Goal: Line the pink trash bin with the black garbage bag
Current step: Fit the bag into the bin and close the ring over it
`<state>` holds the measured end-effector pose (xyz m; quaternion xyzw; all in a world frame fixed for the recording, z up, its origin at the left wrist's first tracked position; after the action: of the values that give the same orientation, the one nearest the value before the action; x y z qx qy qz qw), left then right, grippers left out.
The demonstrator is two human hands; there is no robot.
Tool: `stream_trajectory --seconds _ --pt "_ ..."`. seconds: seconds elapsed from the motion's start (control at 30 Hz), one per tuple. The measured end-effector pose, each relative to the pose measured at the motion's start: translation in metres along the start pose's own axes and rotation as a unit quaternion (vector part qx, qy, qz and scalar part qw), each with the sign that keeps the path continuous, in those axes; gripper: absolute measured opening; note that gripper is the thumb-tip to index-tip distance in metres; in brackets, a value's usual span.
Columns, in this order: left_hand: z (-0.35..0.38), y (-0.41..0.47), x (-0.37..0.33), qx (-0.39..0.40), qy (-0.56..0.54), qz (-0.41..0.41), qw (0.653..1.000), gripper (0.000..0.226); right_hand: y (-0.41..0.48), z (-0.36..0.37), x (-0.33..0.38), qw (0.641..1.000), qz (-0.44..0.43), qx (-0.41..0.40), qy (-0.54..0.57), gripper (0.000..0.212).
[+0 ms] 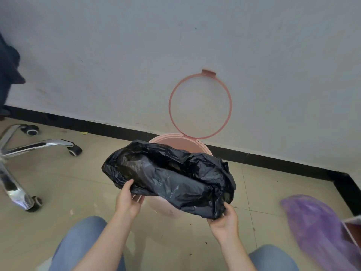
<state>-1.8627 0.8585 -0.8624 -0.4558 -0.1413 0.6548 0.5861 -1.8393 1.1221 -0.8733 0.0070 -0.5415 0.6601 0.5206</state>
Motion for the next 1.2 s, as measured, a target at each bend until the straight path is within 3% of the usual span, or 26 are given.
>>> stream_trajectory --seconds 0.1,0.23,0.5,0.57,0.63,0.7,0.77,0.8,0.83,0.9,0.93,1.0,1.03,1.1,1.2 --pt "0.001 0.000 -0.006 0.012 0.048 0.005 0.999 0.034 -0.004 0.006 0.004 0.999 -0.015 0.002 -0.042 0.035" --pt "-0.009 0.005 -0.018 -0.012 0.189 0.020 0.982 0.019 -0.002 0.007 0.012 0.995 -0.065 -0.032 -0.069 0.033" --pt "-0.036 0.014 -0.019 -0.067 0.269 -0.016 0.961 0.033 0.006 0.008 -0.015 0.987 -0.016 -0.079 -0.141 0.034" --pt "-0.029 0.010 -0.023 -0.072 0.250 0.029 0.965 0.042 0.003 0.011 -0.016 0.983 -0.025 -0.067 -0.172 0.037" --pt "-0.025 0.000 -0.031 -0.099 0.312 0.165 0.930 0.064 0.000 0.003 -0.010 0.967 -0.073 -0.102 -0.221 0.046" --pt "-0.014 -0.022 -0.039 -0.095 0.436 0.354 0.822 0.069 -0.010 -0.016 0.002 0.896 -0.169 -0.238 -0.334 0.056" --pt "0.006 -0.036 -0.029 -0.019 0.568 0.488 0.662 0.053 -0.027 -0.012 0.016 0.742 -0.344 -0.316 -0.480 0.048" --pt "0.017 -0.035 -0.020 0.020 0.634 0.503 0.587 0.046 -0.036 0.001 0.019 0.645 -0.450 -0.290 -0.545 0.038" --pt "0.025 -0.029 -0.013 0.045 0.696 0.473 0.538 0.043 -0.042 0.015 0.018 0.540 -0.538 -0.246 -0.599 0.028" --pt "0.035 -0.010 -0.003 0.069 0.778 0.371 0.502 0.049 -0.041 0.040 0.019 0.352 -0.611 -0.180 -0.686 0.018" --pt "0.038 0.000 0.000 0.078 0.802 0.331 0.491 0.053 -0.035 0.052 0.023 0.304 -0.587 -0.161 -0.733 0.020" --pt "0.039 0.016 0.002 0.089 0.830 0.290 0.469 0.059 -0.018 0.068 0.035 0.259 -0.481 -0.126 -0.828 0.038" --pt "0.039 0.022 0.001 0.093 0.835 0.283 0.462 0.062 -0.003 0.071 0.041 0.266 -0.410 -0.098 -0.867 0.045" --pt "0.038 0.029 -0.002 0.101 0.834 0.278 0.466 0.067 0.021 0.073 0.054 0.315 -0.284 -0.060 -0.904 0.053" --pt "0.035 0.035 -0.004 0.118 0.799 0.274 0.522 0.084 0.043 0.076 0.077 0.398 -0.226 -0.115 -0.882 0.064"
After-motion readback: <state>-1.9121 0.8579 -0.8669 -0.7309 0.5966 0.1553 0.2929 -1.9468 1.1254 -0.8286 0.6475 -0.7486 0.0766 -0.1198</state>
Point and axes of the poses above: each hand's wrist, its own y-axis towards the middle knuckle, its own z-axis out of the palm, x = y × z, the point moved 4 cm from there along y, towards the middle knuckle, and after that the axes turned 13 degrees about -y, right-handed, at the moved point
